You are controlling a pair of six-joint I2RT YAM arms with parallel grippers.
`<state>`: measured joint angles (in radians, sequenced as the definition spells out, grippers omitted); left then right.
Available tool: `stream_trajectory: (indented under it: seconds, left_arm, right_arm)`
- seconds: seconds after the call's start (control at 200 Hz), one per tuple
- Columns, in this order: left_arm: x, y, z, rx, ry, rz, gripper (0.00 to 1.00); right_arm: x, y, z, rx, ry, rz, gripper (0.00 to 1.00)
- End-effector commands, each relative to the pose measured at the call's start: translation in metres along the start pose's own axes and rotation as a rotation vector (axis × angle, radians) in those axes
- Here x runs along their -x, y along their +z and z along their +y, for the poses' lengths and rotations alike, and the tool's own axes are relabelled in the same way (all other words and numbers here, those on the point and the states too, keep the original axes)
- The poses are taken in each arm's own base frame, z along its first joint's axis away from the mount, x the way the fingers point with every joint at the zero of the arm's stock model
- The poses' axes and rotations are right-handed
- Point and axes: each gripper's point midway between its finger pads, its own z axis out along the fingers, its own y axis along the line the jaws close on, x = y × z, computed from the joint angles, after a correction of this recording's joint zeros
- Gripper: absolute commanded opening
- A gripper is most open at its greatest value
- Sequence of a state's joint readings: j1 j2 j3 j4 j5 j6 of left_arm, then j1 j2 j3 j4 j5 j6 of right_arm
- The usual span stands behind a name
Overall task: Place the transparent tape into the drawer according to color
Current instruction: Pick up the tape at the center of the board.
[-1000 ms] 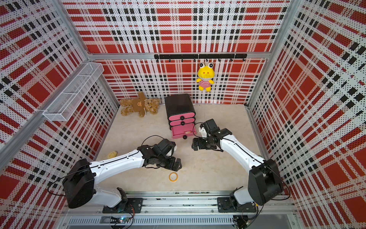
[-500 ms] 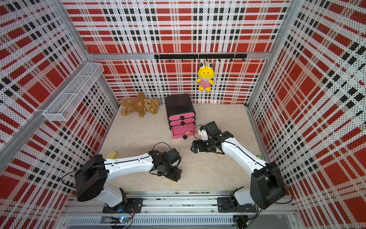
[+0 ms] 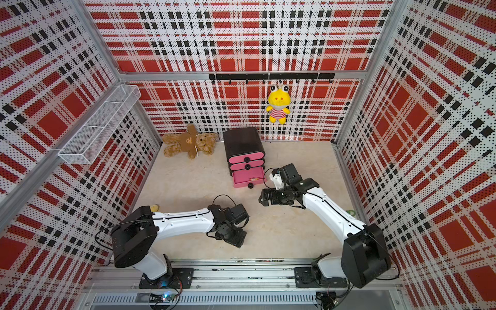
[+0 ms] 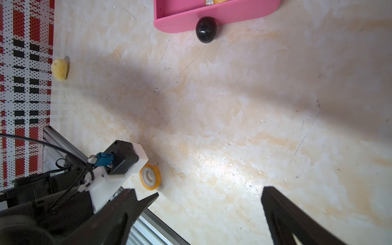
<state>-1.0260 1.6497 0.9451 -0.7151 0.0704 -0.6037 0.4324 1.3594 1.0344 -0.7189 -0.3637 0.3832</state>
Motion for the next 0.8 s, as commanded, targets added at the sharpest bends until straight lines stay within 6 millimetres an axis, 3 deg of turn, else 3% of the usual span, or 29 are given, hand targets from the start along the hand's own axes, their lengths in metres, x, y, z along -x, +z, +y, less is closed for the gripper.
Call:
stream_trajectory:
  seconds: [0.0,0.175,0.386,0.677,0.792]
  left_arm:
    - [0.008,0.000,-0.006,0.018,0.007,-0.022,0.78]
    - [0.004,0.006,-0.013,0.027,0.030,-0.003,0.74]
    - [-0.001,0.007,-0.004,0.105,0.044,-0.002,0.71]
    - [-0.002,0.013,-0.008,0.176,0.088,0.001,0.65]
    - [-0.003,0.015,-0.010,0.177,0.093,0.004,0.58]
  right_arm:
    - [0.004,-0.006,0.000,0.011,-0.001,-0.029,1.00]
    - [0.003,-0.007,-0.002,0.013,0.002,-0.029,1.00]
    - [0.002,-0.010,-0.005,0.014,0.009,-0.037,1.00]
    - [0.003,-0.011,-0.007,0.015,0.016,-0.042,1.00]
    - [0.002,-0.012,-0.008,0.014,0.017,-0.042,1.00]
